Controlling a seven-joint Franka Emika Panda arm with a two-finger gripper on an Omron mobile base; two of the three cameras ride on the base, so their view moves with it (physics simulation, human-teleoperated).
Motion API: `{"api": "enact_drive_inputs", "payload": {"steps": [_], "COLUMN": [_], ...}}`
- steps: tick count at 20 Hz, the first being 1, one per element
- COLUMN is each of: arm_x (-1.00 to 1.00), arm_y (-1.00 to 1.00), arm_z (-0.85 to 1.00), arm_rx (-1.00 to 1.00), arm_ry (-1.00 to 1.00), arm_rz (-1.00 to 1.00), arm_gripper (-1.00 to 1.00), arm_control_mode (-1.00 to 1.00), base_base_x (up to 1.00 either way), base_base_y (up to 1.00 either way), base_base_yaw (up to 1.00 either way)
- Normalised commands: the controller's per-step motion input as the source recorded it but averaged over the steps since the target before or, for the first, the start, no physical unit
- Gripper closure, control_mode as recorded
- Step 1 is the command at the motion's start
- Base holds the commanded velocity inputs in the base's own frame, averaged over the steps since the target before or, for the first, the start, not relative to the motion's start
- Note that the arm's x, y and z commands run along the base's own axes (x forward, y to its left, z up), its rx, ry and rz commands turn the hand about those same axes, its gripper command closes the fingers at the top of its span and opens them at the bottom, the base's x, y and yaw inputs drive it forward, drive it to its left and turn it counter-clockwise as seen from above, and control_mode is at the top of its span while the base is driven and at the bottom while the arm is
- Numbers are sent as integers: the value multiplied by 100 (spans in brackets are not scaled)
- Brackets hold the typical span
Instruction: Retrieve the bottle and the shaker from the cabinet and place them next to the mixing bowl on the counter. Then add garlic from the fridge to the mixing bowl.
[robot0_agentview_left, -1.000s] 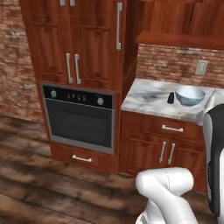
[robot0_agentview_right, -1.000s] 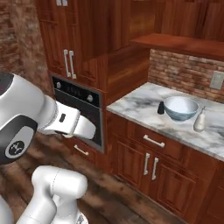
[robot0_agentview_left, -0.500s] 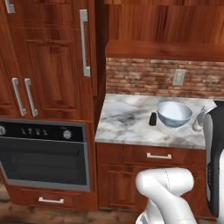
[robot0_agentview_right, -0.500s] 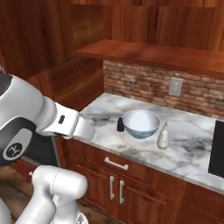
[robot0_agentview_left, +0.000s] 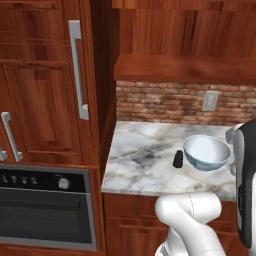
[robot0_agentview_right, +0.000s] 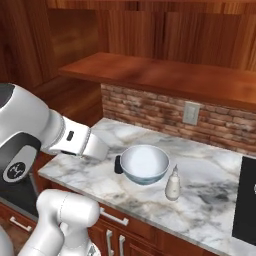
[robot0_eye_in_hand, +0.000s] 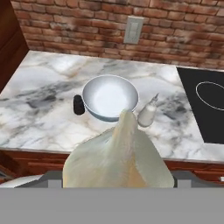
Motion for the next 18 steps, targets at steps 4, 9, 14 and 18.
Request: {"api": "enact_drive_inputs", "payload": {"steps": [4, 9, 14, 18], "arm_x": [0, 0, 0, 0], "arm_y": [0, 0, 0, 0], "arm_z": [0, 0, 0, 0], "arm_rx": [0, 0, 0, 0], "arm_ry": [0, 0, 0, 0], "arm_rz": [0, 0, 0, 0], "arm_gripper": [100, 100, 100, 100], "arm_control_mode": [100, 100, 100, 100], "base_base_x": [11, 12, 0, 0], "base_base_y": [0, 3, 0, 0], "base_base_yaw": [-24, -24, 0, 0]}}
